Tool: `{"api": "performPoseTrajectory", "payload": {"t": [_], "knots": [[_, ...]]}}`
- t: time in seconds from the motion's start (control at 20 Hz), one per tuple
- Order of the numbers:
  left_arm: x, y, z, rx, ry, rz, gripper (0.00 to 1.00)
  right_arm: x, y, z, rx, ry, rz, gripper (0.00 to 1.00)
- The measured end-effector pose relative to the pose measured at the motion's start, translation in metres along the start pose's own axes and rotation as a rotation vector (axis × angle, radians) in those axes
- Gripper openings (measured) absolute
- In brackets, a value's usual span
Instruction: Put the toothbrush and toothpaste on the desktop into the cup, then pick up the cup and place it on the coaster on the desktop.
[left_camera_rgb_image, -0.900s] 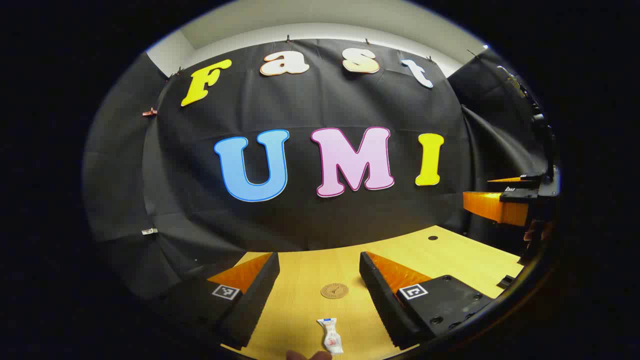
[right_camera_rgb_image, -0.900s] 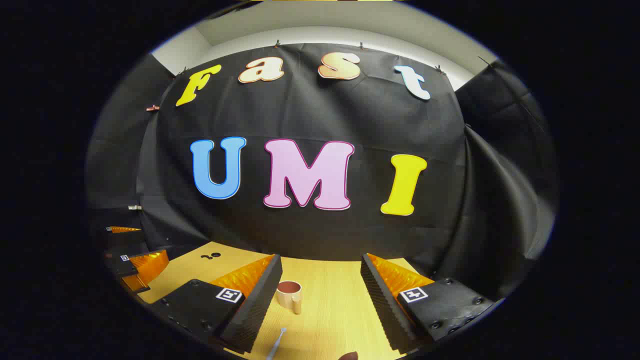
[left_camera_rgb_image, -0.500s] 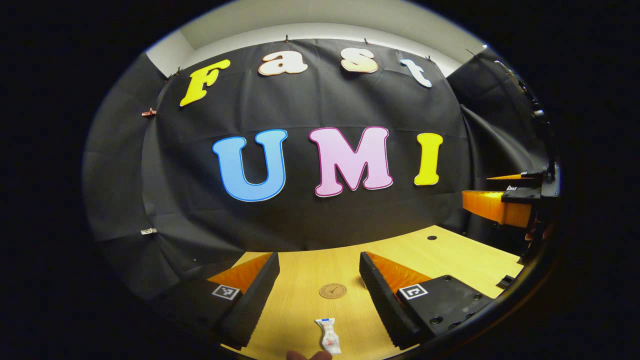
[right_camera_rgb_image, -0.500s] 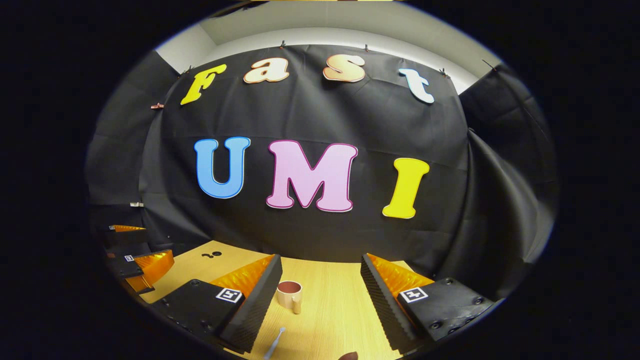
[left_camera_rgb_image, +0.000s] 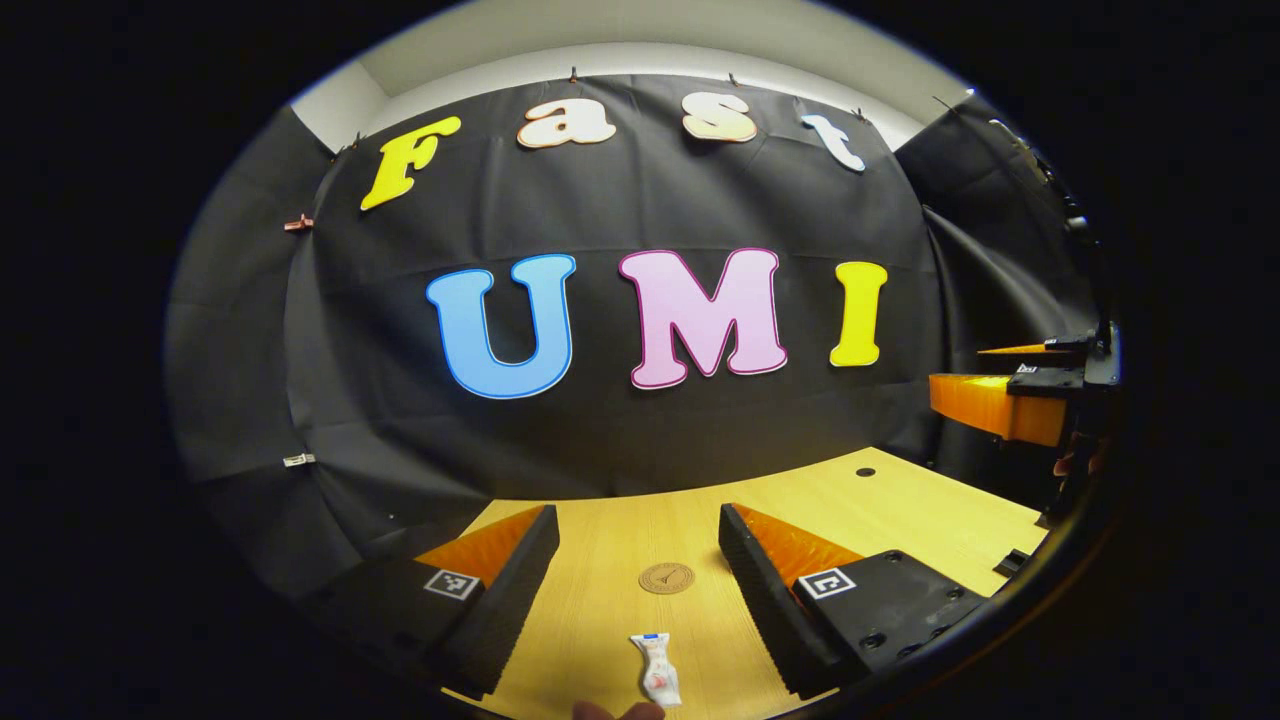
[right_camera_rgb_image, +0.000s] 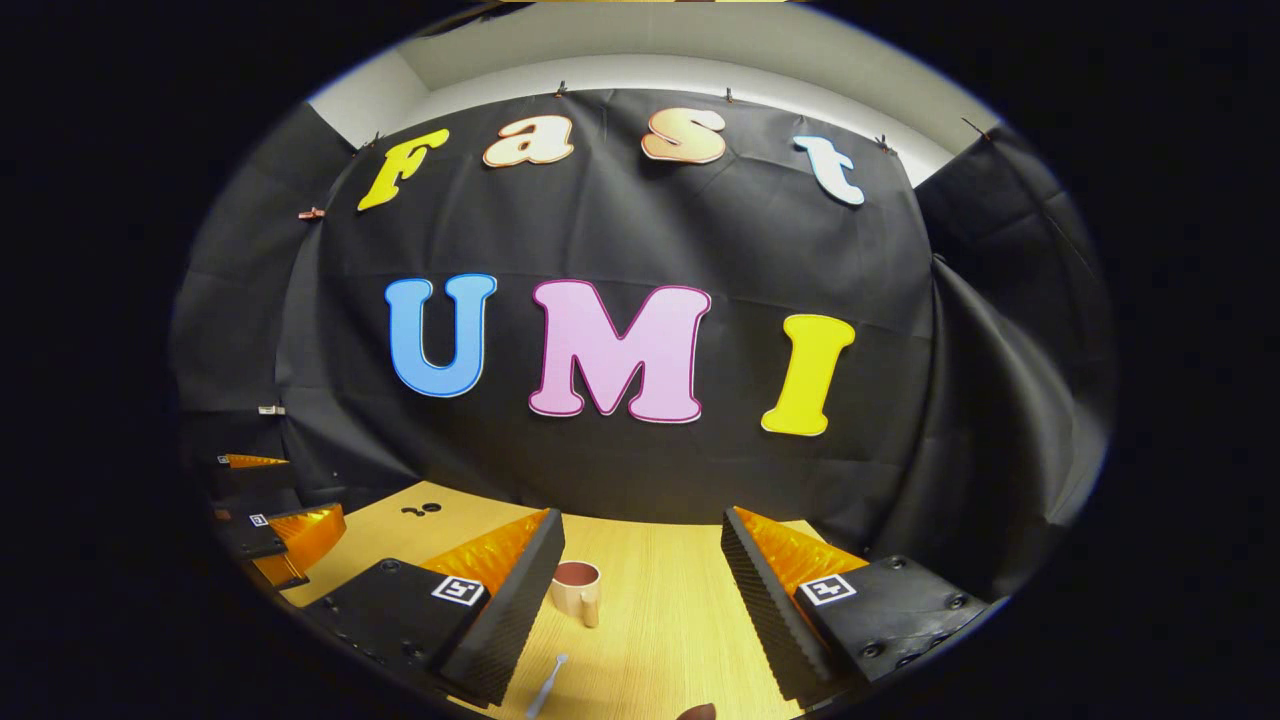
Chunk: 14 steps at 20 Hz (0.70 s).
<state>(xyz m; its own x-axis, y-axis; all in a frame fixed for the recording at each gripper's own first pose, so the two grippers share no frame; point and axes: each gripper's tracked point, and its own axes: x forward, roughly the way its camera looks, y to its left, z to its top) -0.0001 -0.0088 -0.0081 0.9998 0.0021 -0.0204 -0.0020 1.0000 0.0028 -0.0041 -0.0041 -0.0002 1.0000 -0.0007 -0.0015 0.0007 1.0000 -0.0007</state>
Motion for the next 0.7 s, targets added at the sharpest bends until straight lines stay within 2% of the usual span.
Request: {"api": "performPoseTrajectory", "payload": {"t": [0.25, 0.45, 0.7], "knots": [[0.007, -0.013, -0.041, 0.004, 0.125, -0.039, 1.00, -0.004, -0.003, -0.005, -0.010, 0.012, -0.003, 0.97], [0.022, -0.026, -0.102, -0.010, 0.267, -0.080, 1.00, -0.007, -0.005, -0.016, -0.027, 0.037, -0.005, 0.97], [0.051, -0.021, -0.194, 0.009, 0.450, -0.060, 0.99, -0.010, -0.012, -0.034, -0.041, 0.080, -0.013, 0.97]]}}
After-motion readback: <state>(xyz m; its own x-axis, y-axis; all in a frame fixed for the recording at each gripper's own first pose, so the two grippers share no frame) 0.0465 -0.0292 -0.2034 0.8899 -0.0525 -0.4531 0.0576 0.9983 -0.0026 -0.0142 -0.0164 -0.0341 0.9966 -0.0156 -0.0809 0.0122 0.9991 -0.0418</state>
